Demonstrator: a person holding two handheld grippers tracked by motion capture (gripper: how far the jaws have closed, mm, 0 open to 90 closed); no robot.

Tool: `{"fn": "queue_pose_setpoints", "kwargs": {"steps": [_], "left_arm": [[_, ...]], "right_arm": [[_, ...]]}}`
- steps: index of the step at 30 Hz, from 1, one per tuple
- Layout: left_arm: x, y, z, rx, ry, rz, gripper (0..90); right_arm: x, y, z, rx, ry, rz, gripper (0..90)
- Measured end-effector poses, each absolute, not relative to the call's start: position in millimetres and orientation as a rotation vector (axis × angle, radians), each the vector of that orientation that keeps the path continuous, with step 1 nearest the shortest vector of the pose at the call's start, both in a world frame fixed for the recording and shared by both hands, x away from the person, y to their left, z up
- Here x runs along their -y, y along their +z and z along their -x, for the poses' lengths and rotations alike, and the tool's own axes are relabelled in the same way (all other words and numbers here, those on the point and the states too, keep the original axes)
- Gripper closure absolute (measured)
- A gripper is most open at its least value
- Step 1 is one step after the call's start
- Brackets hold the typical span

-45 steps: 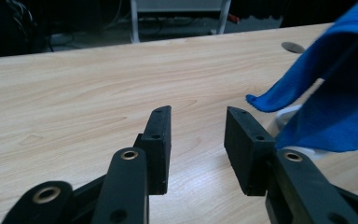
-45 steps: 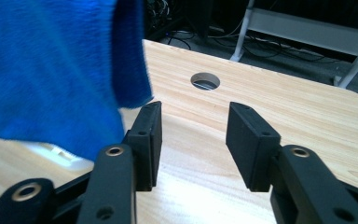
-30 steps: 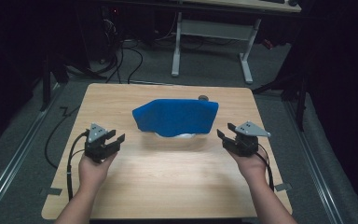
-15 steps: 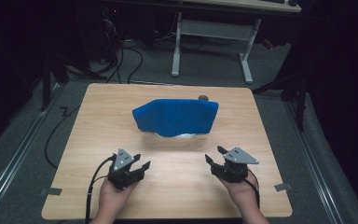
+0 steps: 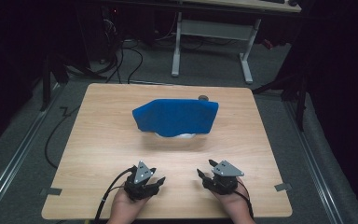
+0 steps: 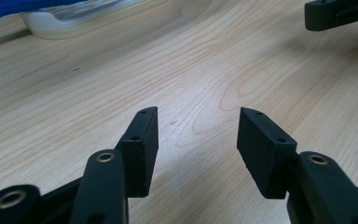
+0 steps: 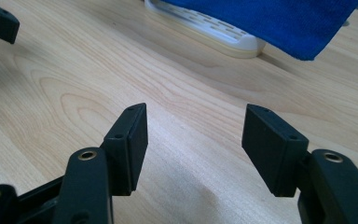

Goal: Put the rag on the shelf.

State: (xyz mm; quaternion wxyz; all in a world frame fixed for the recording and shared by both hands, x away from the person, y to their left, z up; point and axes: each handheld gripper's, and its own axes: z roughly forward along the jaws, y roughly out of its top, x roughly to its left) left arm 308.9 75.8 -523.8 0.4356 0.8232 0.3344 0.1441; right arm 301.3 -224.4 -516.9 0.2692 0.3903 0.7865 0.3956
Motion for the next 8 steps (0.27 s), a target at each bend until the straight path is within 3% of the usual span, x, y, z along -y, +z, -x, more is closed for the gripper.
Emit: {"fn": "queue_pose_setpoints", "kwargs": {"steps": [8], "left_arm": [[-78.1, -525.5, -310.3, -0.843, 0.358, -2.057, 49.0]], "right_arm": [[226.1, -517.7, -302.2, -2.126, 1.073, -1.076, 41.1]]}}
